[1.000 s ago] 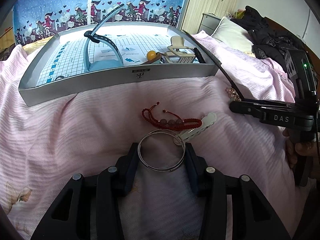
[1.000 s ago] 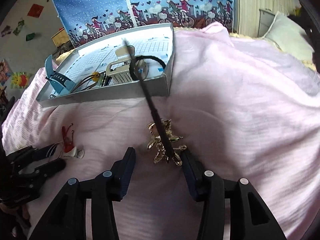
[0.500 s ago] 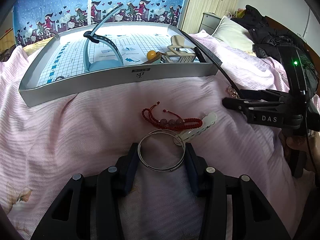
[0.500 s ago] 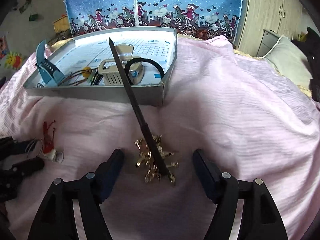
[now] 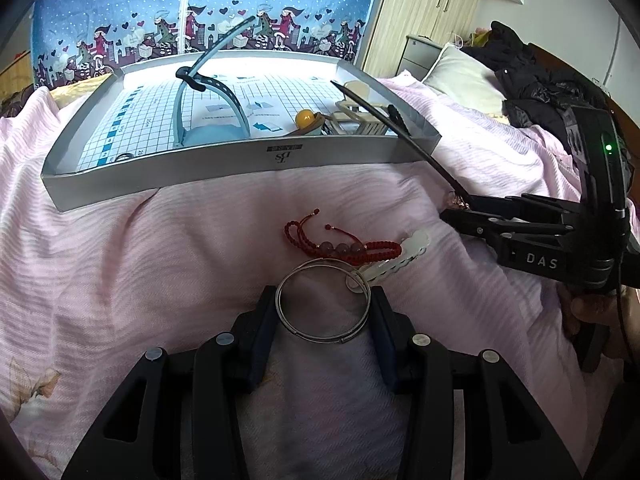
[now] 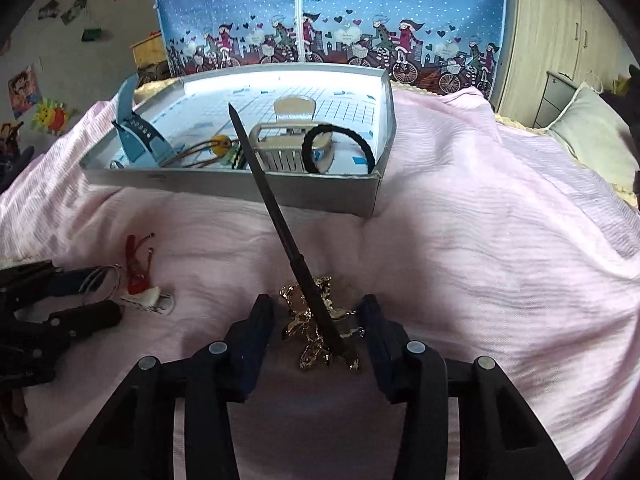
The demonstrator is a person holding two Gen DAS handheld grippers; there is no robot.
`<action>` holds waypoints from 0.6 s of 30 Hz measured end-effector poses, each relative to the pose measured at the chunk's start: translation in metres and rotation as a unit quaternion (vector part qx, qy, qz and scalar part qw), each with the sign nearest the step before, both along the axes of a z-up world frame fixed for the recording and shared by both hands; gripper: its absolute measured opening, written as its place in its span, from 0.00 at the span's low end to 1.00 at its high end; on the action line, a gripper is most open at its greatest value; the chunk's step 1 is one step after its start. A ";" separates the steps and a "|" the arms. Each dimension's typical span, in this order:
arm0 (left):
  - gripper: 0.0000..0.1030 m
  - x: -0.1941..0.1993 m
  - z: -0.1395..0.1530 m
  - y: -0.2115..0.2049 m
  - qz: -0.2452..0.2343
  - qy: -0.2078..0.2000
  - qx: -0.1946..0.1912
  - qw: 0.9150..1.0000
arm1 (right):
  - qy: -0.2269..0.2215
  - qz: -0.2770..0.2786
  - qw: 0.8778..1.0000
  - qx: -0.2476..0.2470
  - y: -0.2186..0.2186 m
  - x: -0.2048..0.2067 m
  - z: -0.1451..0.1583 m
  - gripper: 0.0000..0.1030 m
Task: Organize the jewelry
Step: 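Lift the hairpin with the right tool while the left tool holds the silver bangle, then carry the bangle into the tray with the left tool while the right tool places the hairpin there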
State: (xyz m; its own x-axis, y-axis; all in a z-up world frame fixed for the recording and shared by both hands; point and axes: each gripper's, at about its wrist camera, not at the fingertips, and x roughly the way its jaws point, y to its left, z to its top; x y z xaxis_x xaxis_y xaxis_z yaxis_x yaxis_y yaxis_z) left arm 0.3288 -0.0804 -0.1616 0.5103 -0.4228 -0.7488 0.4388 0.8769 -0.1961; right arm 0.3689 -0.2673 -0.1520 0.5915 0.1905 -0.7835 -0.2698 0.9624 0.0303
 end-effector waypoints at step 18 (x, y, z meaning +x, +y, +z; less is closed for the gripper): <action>0.38 -0.018 0.047 0.034 0.116 -0.027 -0.049 0.992 | -0.039 0.005 0.996 0.074 0.019 -0.024 0.031 0.39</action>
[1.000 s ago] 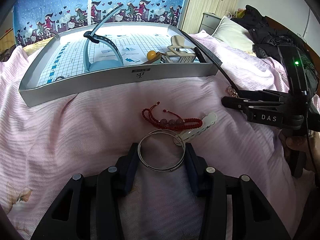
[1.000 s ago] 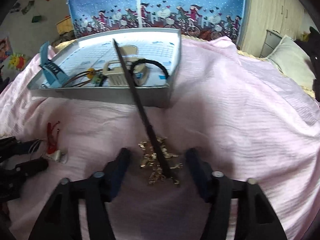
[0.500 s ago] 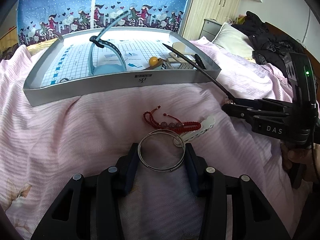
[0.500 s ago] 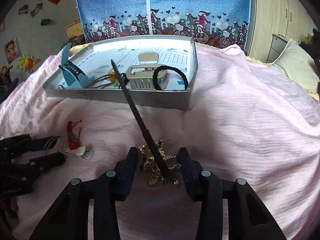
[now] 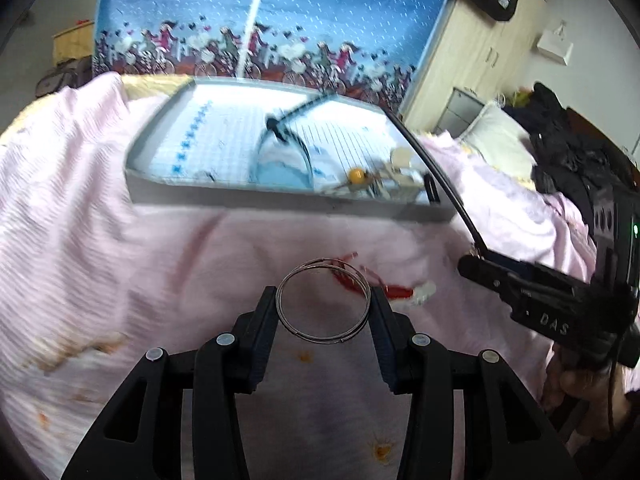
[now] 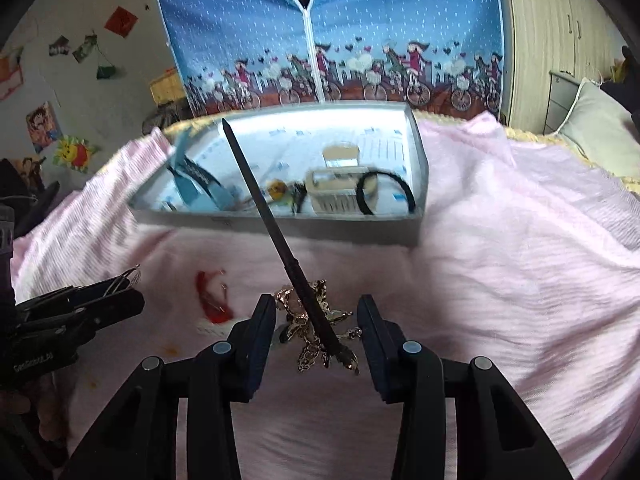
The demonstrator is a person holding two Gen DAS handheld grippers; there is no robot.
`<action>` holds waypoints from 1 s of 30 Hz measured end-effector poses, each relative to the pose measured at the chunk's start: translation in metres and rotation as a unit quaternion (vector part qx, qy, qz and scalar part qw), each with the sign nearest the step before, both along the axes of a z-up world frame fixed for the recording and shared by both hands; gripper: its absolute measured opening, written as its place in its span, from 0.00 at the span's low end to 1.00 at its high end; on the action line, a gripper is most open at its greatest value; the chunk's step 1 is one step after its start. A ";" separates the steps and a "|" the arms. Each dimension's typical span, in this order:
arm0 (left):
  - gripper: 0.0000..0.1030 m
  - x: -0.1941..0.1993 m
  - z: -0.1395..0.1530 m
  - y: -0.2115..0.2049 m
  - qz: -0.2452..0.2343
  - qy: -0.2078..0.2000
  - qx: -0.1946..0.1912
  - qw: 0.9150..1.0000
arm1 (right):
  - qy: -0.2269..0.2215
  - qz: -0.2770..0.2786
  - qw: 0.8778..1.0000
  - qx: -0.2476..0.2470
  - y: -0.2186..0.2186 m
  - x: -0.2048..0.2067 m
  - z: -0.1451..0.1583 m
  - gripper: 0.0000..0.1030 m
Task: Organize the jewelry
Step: 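Carry the bangle into the tray with the left tool while the right tool places the hairpin there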
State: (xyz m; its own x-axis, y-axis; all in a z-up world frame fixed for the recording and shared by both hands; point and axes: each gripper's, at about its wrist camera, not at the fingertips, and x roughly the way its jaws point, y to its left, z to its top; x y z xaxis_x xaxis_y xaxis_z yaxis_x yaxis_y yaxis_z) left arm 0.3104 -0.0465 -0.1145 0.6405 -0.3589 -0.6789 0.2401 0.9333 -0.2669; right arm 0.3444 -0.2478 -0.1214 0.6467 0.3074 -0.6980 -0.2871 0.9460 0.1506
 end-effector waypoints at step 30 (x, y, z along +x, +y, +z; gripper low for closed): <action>0.38 0.123 -0.001 0.053 0.155 0.031 0.004 0.987 | -0.015 -0.043 0.997 0.060 0.040 0.100 -0.007 0.40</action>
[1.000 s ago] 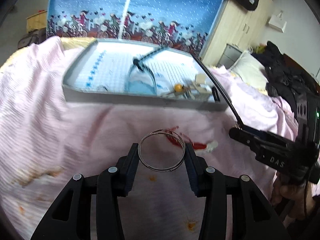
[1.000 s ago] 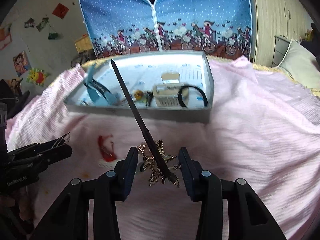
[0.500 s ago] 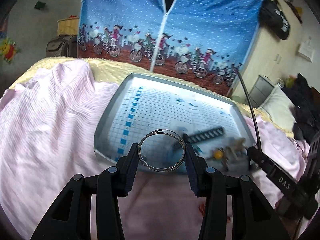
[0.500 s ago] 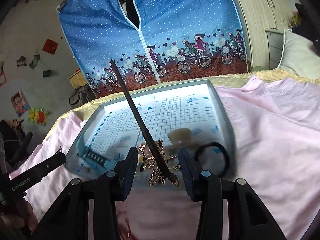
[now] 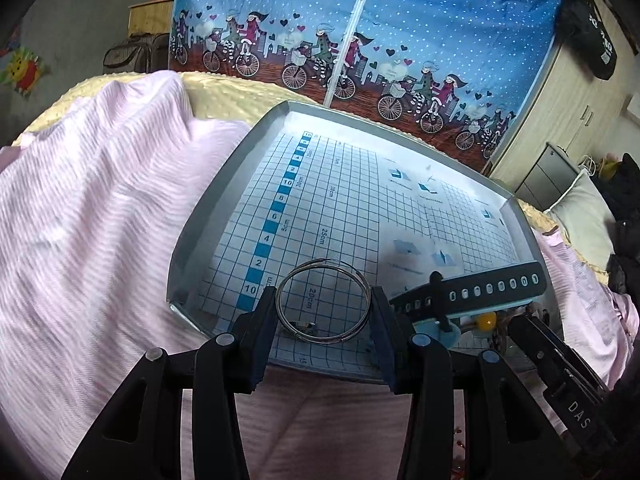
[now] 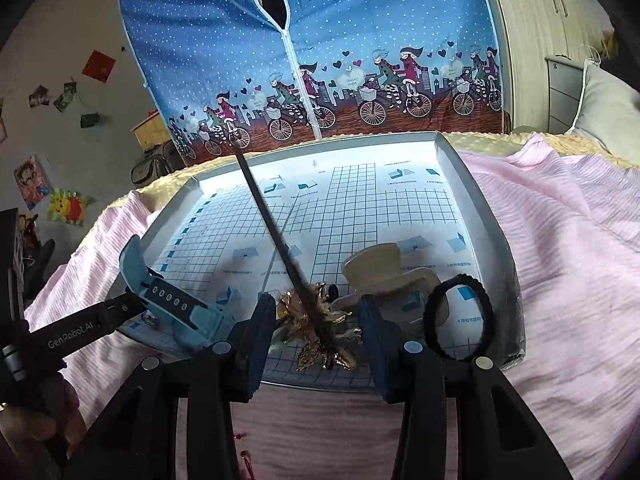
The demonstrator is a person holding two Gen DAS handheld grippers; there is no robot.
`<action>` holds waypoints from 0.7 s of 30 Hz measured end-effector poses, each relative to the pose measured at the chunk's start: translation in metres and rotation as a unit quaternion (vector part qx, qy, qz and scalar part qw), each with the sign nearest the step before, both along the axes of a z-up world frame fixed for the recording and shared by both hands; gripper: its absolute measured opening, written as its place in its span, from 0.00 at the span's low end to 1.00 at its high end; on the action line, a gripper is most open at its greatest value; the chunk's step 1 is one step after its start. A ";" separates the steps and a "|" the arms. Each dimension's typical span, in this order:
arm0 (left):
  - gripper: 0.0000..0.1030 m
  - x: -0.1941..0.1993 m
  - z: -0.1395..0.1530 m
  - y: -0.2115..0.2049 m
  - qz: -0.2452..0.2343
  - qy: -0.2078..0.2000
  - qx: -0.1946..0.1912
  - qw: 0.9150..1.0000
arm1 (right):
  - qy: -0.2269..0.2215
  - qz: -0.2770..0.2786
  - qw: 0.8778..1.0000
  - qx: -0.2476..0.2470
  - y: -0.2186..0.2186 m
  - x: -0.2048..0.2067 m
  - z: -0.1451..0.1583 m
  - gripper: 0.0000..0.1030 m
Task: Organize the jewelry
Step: 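Carry the bangle into the tray with the left tool while the right tool places the hairpin there, then withdraw both tools from the tray toward the red bead bracelet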
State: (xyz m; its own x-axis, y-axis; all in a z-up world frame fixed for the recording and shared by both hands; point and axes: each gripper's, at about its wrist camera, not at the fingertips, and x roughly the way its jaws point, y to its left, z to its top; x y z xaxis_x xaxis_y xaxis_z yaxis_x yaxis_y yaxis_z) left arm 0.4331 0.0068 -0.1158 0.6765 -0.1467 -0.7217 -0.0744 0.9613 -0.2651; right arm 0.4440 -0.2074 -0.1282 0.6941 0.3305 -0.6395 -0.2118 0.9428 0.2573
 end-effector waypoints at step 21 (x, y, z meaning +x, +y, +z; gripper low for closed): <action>0.98 -0.086 0.065 0.012 0.017 -0.114 -0.011 0.993 | -0.096 -0.005 0.995 0.015 -0.032 -0.067 0.069 1.00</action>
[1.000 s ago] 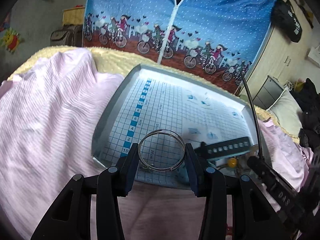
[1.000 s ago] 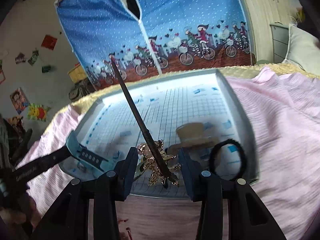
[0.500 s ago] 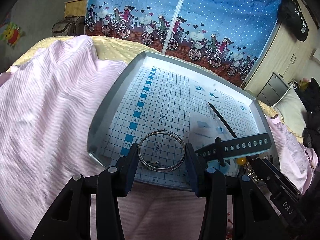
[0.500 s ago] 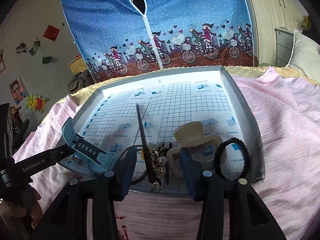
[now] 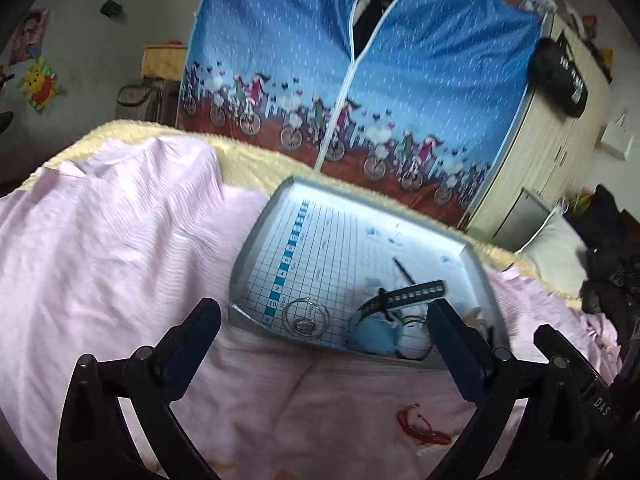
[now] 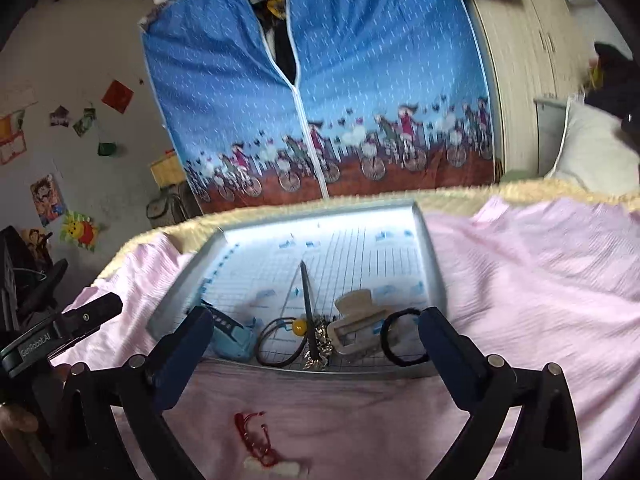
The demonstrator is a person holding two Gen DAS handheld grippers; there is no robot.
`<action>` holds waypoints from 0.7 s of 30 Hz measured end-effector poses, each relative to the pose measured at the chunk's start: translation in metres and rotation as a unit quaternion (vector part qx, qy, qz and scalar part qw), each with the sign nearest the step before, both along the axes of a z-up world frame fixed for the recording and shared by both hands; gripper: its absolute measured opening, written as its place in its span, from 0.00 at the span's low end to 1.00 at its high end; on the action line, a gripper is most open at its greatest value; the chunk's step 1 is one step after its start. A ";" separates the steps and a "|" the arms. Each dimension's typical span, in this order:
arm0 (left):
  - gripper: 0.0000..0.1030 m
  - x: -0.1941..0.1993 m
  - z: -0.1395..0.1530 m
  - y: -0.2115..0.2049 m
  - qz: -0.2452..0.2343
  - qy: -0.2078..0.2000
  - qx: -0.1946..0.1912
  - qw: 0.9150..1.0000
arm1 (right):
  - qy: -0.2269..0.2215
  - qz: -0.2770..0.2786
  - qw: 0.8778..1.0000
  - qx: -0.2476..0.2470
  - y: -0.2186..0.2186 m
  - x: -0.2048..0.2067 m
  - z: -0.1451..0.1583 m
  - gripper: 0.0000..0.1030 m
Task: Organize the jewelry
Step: 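Withdraw both tools from the tray toward the red bead bracelet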
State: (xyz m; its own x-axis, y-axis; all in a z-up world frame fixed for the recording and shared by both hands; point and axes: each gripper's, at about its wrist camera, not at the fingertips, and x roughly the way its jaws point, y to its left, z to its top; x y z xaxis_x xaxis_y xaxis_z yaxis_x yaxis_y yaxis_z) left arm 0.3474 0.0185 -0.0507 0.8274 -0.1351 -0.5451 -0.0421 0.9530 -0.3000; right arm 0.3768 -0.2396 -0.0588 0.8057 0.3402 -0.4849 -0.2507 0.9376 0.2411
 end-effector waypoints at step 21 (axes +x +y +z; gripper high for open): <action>0.98 -0.144 0.019 -0.029 -0.031 -0.022 0.090 0.995 | -0.060 -0.033 0.997 -0.027 -0.003 -0.157 0.039 1.00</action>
State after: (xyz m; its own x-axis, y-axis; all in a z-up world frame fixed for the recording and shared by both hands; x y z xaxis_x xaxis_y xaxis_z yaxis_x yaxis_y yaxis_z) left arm 0.2031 -0.0102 -0.0315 0.8446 -0.0894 -0.5278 0.0272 0.9919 -0.1245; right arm 0.2203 -0.2426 -0.0202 0.8793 0.2600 -0.3991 -0.2114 0.9639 0.1622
